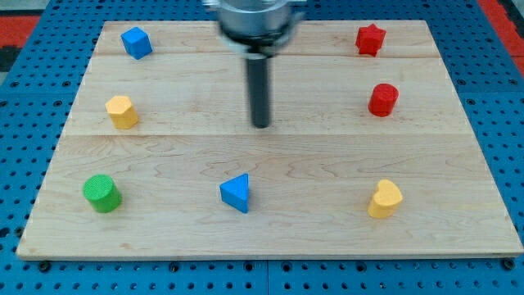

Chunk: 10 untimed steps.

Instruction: Move the red circle horizontally to the stars

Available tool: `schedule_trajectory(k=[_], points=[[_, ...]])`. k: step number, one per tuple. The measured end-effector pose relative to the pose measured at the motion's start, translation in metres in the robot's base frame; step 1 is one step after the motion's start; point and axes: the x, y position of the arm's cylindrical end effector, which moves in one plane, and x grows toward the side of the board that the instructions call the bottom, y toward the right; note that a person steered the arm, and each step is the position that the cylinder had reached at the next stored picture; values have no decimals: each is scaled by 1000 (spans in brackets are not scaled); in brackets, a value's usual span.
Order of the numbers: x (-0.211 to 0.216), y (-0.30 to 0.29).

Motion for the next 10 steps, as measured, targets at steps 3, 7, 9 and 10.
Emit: schedule_trajectory(k=[3, 7, 9, 10], points=[[-9, 144], [-95, 153], [-134, 140], [-141, 103]])
